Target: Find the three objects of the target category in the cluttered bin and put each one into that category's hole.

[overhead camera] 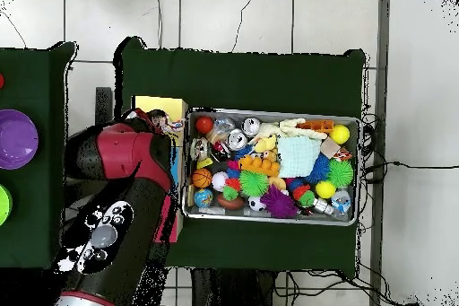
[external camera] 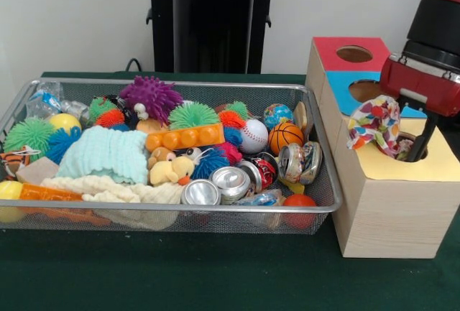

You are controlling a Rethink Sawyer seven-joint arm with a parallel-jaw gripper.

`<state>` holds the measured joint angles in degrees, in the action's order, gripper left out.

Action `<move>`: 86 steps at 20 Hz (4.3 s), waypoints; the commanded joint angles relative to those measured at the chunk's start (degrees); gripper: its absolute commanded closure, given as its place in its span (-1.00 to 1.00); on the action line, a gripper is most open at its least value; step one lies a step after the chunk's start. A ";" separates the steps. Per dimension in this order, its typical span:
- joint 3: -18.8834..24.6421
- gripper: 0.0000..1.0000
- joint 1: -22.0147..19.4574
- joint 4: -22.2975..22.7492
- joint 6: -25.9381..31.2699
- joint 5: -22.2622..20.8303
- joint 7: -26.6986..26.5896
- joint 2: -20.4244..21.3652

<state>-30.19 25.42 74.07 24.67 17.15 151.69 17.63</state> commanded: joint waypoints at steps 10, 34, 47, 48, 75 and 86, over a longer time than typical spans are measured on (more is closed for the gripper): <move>6.32 -1.00 -1.46 7.83 1.81 -1.71 2.44 7.18; 7.77 -1.00 -2.69 8.17 0.39 -2.36 1.85 7.34; 6.62 1.00 -1.91 7.26 0.05 -2.69 2.48 6.57; 6.73 1.00 -2.02 7.54 -0.24 -2.71 2.43 6.74; 1.68 1.00 -0.63 5.79 4.10 -2.97 4.03 5.83; 3.12 1.00 -3.48 7.85 1.65 -4.83 -0.11 7.48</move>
<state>-30.39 25.01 76.75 24.67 17.02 151.69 25.30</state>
